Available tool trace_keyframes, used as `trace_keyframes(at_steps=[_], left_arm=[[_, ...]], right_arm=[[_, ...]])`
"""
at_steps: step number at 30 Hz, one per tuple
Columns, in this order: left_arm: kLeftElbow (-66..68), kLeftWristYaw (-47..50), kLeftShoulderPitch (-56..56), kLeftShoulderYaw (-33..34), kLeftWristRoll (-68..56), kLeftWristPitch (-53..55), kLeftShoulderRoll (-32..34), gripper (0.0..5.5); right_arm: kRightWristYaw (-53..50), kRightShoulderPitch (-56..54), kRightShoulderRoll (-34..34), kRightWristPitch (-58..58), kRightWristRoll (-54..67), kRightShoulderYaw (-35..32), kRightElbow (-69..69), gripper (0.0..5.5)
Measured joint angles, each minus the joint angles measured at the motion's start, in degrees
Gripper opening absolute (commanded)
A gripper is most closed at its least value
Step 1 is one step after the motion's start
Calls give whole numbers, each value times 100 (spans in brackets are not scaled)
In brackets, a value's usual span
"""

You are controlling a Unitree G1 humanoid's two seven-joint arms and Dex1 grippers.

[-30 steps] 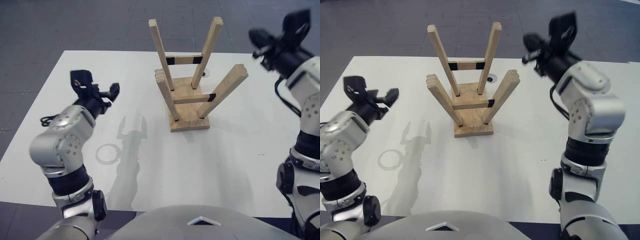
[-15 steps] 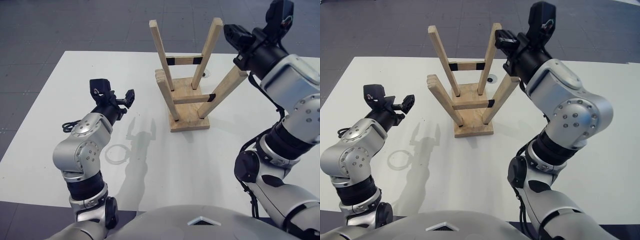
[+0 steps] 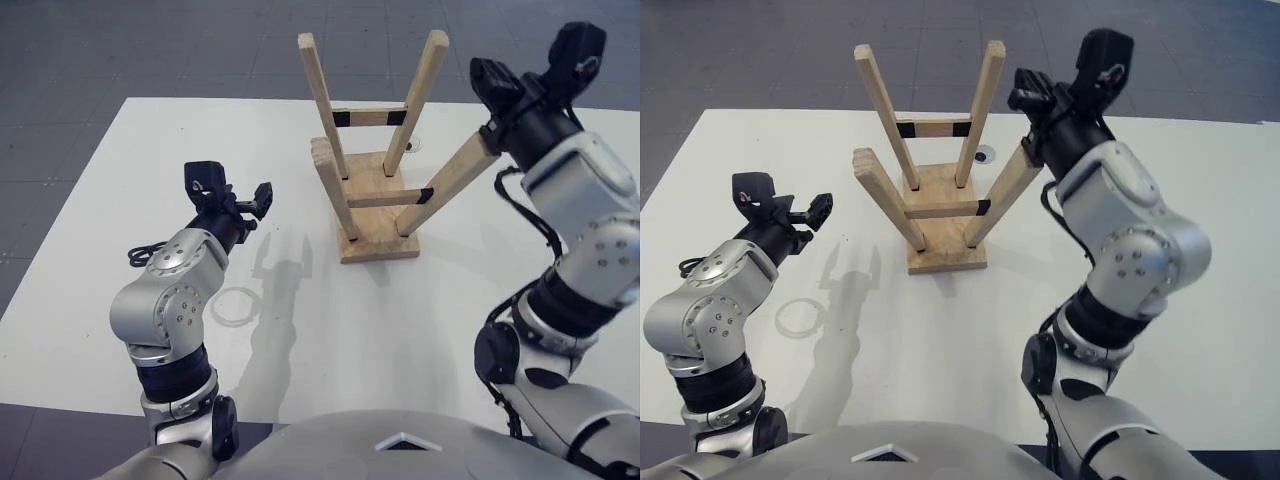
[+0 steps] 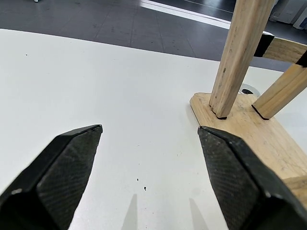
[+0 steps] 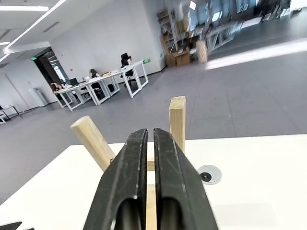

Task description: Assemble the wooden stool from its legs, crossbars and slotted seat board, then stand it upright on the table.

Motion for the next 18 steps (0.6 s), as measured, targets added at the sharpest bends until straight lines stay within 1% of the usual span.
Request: trace_keyframes(at_steps=[2, 5, 11, 13, 14, 16, 17, 18], left_arm=[[-17, 1, -24, 3, 4, 0, 0, 372], [0, 4, -30, -2, 37, -1, -52, 372], [-9, 9, 15, -95, 123, -5, -188, 372], [-9, 9, 53, -101, 150, -6, -210, 372], [-9, 9, 62, -95, 159, -9, -210, 372], [-6, -1, 71, -95, 179, -16, -211, 372], [-3, -3, 71, -89, 188, -18, -209, 372], [-4, -8, 70, -86, 191, -19, -208, 372]], right_arm=[[31, 350, 43, -184, -12, 159, -155, 22], [56, 219, 49, -275, -5, 195, 72, 22], [-196, -757, 39, -216, 158, -374, 1045, 22], [-35, -1322, -502, -498, 70, -446, 1390, 22], [163, -1455, -874, -723, -59, -454, 1596, 44], [537, -1358, -1397, -1103, -356, -382, 2023, 83], [842, -1190, -1699, -1352, -553, -257, 2249, 90], [1093, -1041, -1908, -1511, -692, -122, 2391, 116]])
